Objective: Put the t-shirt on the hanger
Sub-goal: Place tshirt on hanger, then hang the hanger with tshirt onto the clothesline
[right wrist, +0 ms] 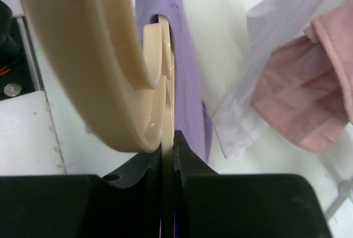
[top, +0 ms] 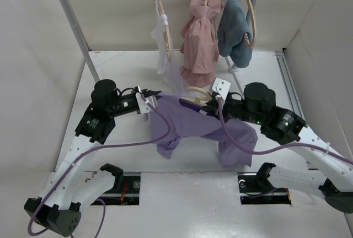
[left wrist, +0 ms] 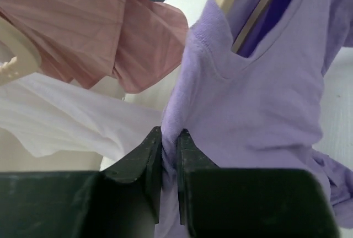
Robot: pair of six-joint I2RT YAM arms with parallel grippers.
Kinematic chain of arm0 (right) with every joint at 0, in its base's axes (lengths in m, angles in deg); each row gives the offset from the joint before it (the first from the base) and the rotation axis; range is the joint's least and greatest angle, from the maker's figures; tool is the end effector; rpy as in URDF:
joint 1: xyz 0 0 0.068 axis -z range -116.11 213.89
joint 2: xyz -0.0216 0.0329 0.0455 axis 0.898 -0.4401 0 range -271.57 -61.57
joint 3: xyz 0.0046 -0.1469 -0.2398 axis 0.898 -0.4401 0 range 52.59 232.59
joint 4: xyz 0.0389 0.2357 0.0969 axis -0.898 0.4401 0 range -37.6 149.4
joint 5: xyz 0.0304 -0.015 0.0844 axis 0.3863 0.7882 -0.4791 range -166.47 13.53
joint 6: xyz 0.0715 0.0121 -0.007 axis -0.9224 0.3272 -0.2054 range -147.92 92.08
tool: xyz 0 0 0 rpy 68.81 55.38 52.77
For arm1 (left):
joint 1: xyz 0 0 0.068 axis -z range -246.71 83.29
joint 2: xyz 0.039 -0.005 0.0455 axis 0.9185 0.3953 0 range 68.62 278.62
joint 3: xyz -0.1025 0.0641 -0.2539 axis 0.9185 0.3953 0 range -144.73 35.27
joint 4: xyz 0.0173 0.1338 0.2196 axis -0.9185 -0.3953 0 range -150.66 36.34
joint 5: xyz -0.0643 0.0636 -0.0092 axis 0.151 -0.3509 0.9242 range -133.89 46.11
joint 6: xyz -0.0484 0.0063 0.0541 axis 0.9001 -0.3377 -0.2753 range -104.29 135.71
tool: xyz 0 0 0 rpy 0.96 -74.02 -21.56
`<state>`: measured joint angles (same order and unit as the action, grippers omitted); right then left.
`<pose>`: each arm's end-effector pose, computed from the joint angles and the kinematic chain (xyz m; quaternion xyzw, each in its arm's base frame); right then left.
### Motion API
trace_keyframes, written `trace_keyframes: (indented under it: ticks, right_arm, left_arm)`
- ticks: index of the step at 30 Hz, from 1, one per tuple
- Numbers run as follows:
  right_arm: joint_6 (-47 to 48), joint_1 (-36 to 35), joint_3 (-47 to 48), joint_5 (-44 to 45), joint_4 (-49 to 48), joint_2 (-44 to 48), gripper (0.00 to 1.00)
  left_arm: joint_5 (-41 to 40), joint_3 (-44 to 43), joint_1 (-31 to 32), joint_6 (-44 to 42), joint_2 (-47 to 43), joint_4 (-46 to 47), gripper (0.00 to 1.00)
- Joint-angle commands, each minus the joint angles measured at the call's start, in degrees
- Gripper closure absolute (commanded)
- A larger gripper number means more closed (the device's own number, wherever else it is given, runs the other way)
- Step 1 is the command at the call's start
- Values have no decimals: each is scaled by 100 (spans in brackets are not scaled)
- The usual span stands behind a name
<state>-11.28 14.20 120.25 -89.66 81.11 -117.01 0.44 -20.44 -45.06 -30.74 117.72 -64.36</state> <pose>0.1291 0.1735 0.4100 -0.4930 0.6287 0.2573 0.5437 0.1619 -0.1099 0.3986 0.5926 0.4176 -0.1342 0.6756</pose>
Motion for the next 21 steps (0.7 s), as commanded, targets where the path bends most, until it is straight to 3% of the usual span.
trace_keyframes:
  ticks: [1,3,4,5,6,9,10,14,18,19,21]
  right_arm:
    - [-223,-23,423,-122,65,156,100]
    - [-275,-23,476,-122,231,235,100]
    - [-276,-23,546,-122,232,235,100]
    - [-328,-23,547,-70,310,235,100]
    - [-328,-23,703,-70,372,235,100]
    - [-583,-23,915,-157,372,43,100]
    - [-723,-84,1055,-157,285,-106,100]
    - [-785,-576,1652,9,214,-676,100]
    - [-1083,-884,2689,133,539,-1388,100]
    - [-1084,-884,2883,133,600,-1504,100]
    - [-1242,-1024,3524,133,601,-1854,100]
  left_arm:
    - [-548,24,-179,111,-6,367,100]
    - [-602,24,-249,111,56,428,99]
    - [-602,24,-301,111,56,498,93]
    - [-602,24,-302,171,56,638,78]
    - [-541,24,-302,329,56,726,43]
    - [-488,24,-302,645,-84,1068,17]
    - [-487,24,-302,890,-146,1148,3]
    - [-917,-37,-302,1656,-707,1448,0]
    - [-2093,156,-302,2192,-1569,1737,0]
    - [-2879,217,-302,2481,-1901,2068,0]
    - [-3595,218,-302,2563,-2167,2404,0]
